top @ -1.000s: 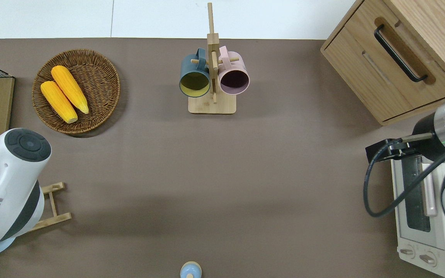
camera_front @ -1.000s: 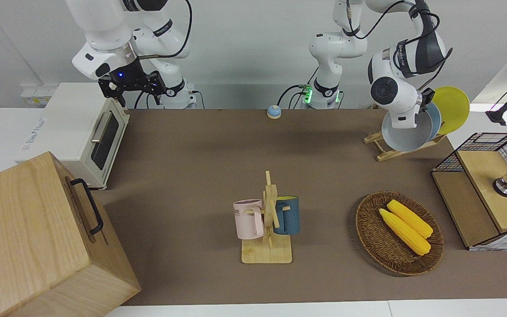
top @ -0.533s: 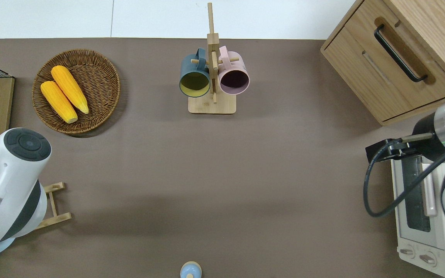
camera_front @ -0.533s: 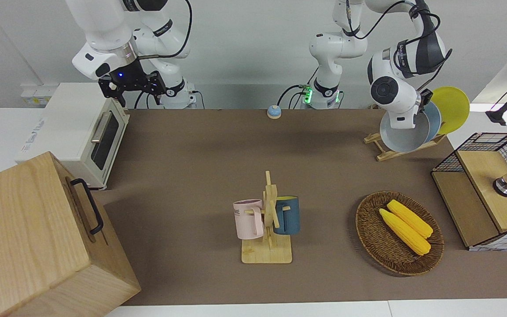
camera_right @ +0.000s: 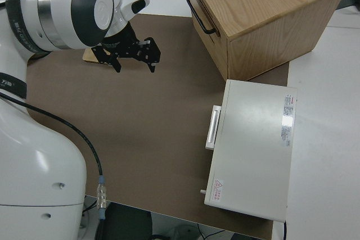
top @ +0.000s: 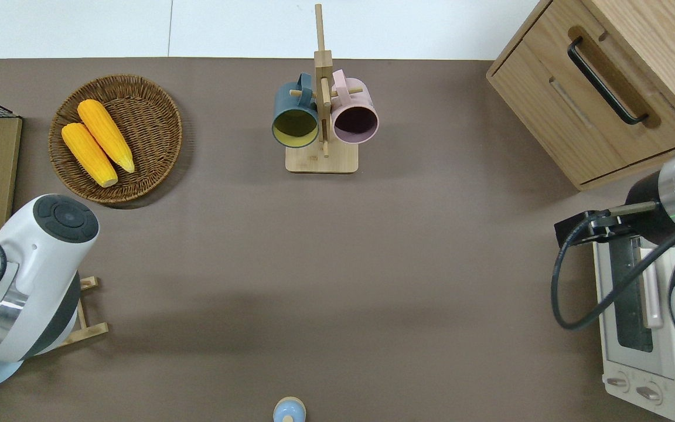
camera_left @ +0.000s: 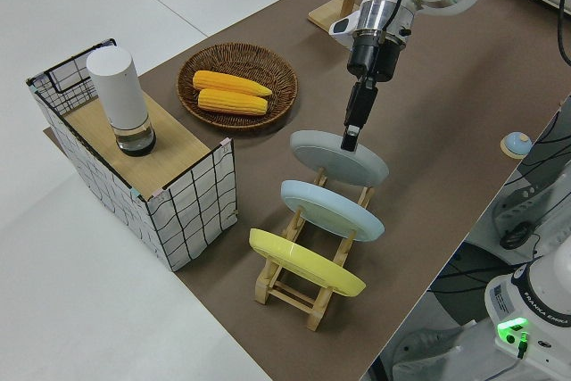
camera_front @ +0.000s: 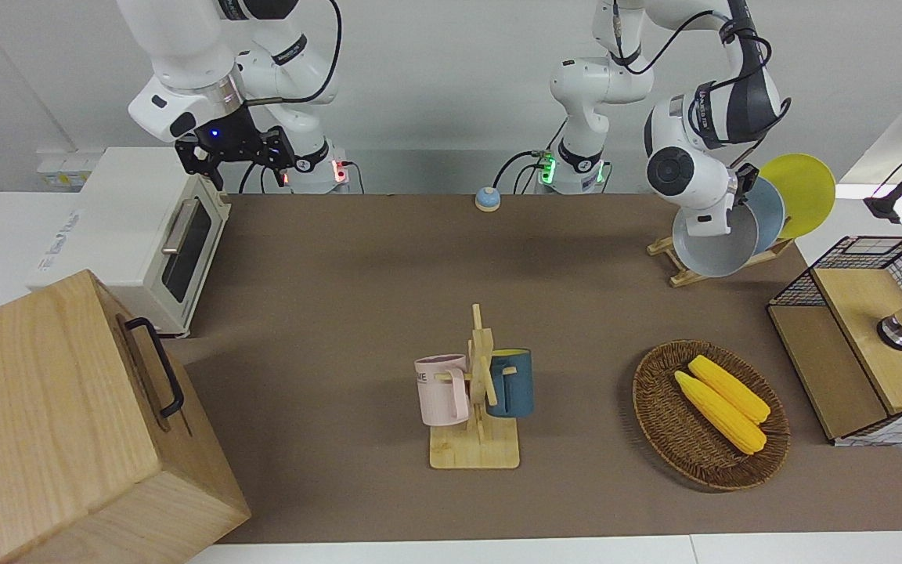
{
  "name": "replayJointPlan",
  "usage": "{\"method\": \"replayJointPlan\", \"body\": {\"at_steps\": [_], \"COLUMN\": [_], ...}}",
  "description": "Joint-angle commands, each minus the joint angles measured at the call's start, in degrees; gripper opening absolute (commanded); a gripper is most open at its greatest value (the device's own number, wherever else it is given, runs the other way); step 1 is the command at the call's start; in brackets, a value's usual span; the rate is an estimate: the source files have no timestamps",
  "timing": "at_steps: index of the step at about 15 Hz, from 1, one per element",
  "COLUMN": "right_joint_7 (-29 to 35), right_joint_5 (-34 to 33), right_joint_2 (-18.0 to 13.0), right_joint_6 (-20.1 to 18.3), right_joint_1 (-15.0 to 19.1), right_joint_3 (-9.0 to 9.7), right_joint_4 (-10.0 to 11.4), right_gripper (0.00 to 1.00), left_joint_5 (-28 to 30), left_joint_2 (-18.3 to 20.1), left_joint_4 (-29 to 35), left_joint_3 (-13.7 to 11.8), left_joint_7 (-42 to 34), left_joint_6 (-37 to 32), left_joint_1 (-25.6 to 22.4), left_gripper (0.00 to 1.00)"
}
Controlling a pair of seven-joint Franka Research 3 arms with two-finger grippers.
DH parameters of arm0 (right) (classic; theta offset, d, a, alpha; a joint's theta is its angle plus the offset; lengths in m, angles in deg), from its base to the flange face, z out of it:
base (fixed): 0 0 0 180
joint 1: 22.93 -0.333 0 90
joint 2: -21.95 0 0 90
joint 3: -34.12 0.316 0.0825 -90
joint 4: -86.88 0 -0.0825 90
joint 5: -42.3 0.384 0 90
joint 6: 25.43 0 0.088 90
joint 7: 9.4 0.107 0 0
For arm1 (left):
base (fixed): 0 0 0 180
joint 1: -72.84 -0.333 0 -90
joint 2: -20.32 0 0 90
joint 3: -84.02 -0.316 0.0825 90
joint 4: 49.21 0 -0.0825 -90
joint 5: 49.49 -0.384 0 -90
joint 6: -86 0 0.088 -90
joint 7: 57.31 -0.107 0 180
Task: Pick gray plate from table and place it on lower plate rack with left arm
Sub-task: 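Open the left gripper and release the plate in the rack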
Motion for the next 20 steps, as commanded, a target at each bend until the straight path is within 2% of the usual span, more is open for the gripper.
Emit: {"method": "replayJointPlan", "body": {"at_steps": [1, 9, 10, 12, 13, 14, 15, 20], "right_joint_7": [0.7, 0.7, 0.7, 0.7, 0.7, 0.7, 0.7, 0.7], "right_joint_5": [-0.4, -0.4, -0.4, -0.4, -0.4, -0.4, -0.4, -0.4], "right_joint_2": [-0.1, -0.1, -0.1, -0.1, -0.1, -0.1, -0.1, -0.1], "right_joint_6": [-0.6, -0.6, -0.6, -0.6, -0.6, -0.6, -0.6, -0.6], "right_joint_1": [1.3, 1.3, 1.3, 1.3, 1.3, 1.3, 1.3, 1.3], "right_joint_3": [1.21, 1.21, 1.21, 1.21, 1.21, 1.21, 1.21, 1.21], "right_joint_4": [-0.4, -0.4, -0.4, -0.3, -0.4, -0.4, -0.4, -0.4], "right_gripper": [0.983, 0.983, 0.983, 0.983, 0.983, 0.983, 0.983, 0.983], "left_joint_5": [0.4, 1.3, 1.5, 1.5, 1.5, 1.5, 1.5, 2.4], "left_joint_2": [-0.4, -1.8, -1.8, -1.8, -1.8, -1.8, -1.8, -1.7], "left_joint_4": [0.4, 0.7, 0.7, 0.7, 0.7, 0.7, 0.7, 0.4], "left_joint_3": [0.5, 0.7, 0.7, 0.7, 0.7, 0.7, 0.7, 0.7], "left_joint_7": [3.0, 6.3, 6.0, 4.8, 4.6, 4.6, 4.6, 2.2], "left_joint_6": [-1.8, -2.8, -2.8, -2.8, -2.7, -2.7, -2.8, -3.4], "left_joint_1": [0.6, 2.2, 2.2, 2.2, 2.2, 2.2, 2.2, 2.2], "left_gripper": [0.0, 0.0, 0.04, 0.24, 0.42, 0.64, 1.0, 1.0]}}
